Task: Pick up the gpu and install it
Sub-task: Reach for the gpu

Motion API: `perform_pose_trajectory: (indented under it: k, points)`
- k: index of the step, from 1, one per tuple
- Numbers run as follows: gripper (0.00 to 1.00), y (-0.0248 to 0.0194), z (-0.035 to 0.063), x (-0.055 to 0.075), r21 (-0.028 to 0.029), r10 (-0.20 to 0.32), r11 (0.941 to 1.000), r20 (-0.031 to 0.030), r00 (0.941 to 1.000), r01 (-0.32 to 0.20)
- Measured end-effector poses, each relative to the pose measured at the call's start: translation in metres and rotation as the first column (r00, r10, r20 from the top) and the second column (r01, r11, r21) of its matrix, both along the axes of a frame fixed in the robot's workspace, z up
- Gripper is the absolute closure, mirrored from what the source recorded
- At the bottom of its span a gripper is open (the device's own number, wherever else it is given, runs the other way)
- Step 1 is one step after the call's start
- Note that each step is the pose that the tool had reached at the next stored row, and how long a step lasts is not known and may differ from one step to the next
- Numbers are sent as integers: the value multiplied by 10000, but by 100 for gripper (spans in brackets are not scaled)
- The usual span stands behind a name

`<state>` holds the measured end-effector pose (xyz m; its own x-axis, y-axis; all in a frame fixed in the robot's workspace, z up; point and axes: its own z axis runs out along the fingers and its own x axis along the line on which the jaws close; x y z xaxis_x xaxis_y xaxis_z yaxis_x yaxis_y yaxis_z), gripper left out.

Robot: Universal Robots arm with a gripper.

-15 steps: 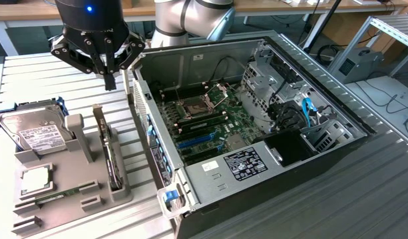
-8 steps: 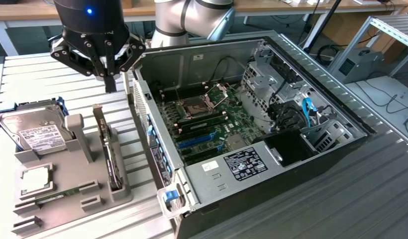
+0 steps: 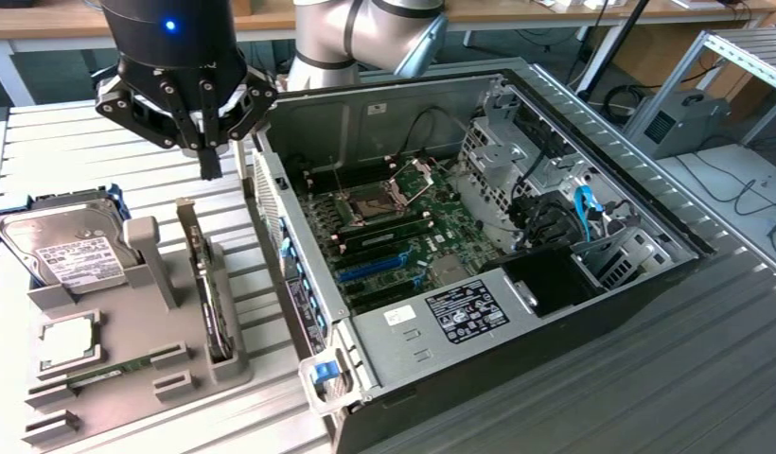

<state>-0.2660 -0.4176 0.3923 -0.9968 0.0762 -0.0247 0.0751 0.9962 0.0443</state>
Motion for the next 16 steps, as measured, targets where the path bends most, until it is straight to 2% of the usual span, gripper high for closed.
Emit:
perform_pose_trajectory:
  k: [16]
  points:
    - [89, -66, -1, -8, 1, 0, 10000, 1, 10000, 0]
